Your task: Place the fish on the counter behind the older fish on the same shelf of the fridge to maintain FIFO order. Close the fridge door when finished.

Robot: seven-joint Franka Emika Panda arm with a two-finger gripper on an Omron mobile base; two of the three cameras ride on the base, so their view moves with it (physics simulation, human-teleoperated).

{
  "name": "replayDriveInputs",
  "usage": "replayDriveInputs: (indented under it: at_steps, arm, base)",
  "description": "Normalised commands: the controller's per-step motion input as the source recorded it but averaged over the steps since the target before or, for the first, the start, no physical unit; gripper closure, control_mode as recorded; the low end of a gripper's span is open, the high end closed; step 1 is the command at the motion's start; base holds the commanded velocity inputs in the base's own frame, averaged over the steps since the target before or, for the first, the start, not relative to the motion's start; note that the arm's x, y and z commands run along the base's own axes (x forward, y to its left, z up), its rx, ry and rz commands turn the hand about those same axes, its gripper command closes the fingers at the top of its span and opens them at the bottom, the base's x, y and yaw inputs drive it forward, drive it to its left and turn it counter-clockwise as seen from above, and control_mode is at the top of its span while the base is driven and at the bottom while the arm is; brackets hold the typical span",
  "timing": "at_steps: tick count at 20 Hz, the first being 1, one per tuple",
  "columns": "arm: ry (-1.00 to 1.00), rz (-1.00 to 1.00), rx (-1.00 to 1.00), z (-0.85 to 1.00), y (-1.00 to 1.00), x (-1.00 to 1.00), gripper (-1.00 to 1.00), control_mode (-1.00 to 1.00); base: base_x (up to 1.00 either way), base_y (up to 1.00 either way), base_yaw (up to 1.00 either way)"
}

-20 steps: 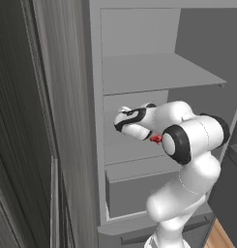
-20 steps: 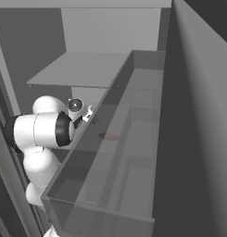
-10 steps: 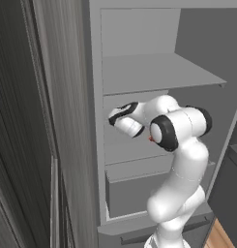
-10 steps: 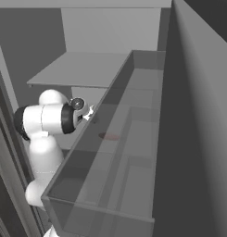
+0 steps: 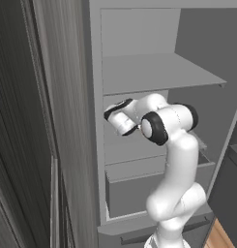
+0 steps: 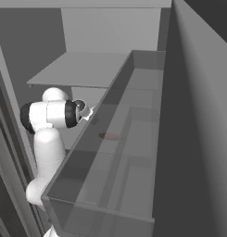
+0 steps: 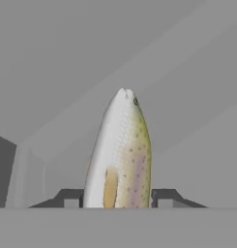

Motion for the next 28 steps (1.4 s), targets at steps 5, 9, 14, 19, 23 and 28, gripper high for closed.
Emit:
replayDriveInputs:
  at_steps: [5,9,14,19,23,28]
  arm:
    - [0.0,0.0,0.0,-0.32,0.0,0.03,-1.0,-1.0]
    - [-0.01,0.0,0.0,-0.14,0.0,-0.08,-1.0,-1.0]
    - [-0.12,0.0,0.0,0.04,0.0,-0.64,-1.0,-1.0]
    - [-0.11,0.0,0.0,0.39,0.0,-1.0,-1.0,-1.0]
    - [-0.06,0.0,0.0,0.43,0.0,-1.0,-1.0,-1.0]
    - [0.01,0.0,0.0,0.89,-0.01,-1.0,-1.0,-1.0]
  base:
    - [0.0,0.0,0.0]
    - [0.0,0.0,0.0]
    - [0.0,0.0,0.0]
    - [0.0,0.0,0.0]
    - [0.0,0.0,0.0]
    - [0.0,0.0,0.0]
